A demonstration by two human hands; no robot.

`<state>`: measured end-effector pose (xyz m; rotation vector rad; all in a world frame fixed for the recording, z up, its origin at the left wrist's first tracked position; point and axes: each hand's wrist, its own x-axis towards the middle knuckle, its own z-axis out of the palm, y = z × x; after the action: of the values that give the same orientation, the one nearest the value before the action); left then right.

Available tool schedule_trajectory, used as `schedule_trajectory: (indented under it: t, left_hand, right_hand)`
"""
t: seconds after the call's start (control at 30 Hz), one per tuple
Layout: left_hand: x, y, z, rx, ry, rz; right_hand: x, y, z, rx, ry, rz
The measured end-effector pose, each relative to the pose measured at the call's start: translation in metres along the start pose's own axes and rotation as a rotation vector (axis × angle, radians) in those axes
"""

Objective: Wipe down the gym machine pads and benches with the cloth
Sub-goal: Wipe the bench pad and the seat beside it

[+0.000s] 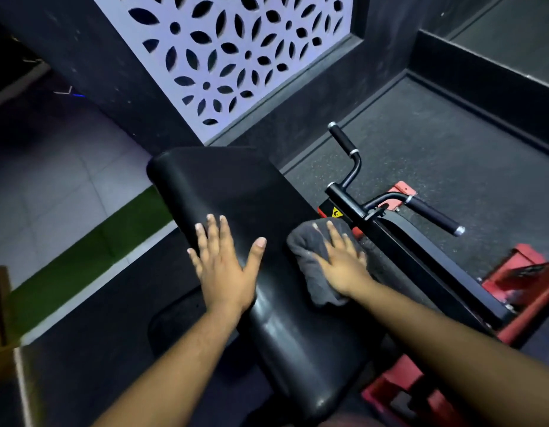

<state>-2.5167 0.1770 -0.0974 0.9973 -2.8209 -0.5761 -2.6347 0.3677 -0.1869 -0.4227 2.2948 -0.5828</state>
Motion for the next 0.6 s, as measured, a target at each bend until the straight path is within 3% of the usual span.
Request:
schedule_trajectory:
  t: [0.2,0.47,0.53,0.6]
  left_hand:
    - [0.002,-0.001,-0.001,0.018,0.0,0.011]
    - [-0.001,0.0,-0.004,-0.027,0.003,0.03]
    - [-0.001,0.0,-0.006,-0.032,0.008,0.039]
    - [-0.002,0.001,-0.006,-0.037,0.012,0.065]
  right_hand:
    - [0.087,-0.084,-0.023,0.089,0.037,-0.063]
    - [-0.05,0.006,0.002,0.02,0.007,-0.308]
    - [-0.042,0.023,0.001,0.016,0.027,-0.262]
    - [-0.018,0.009,-0.005,0.036,0.039,-0.093]
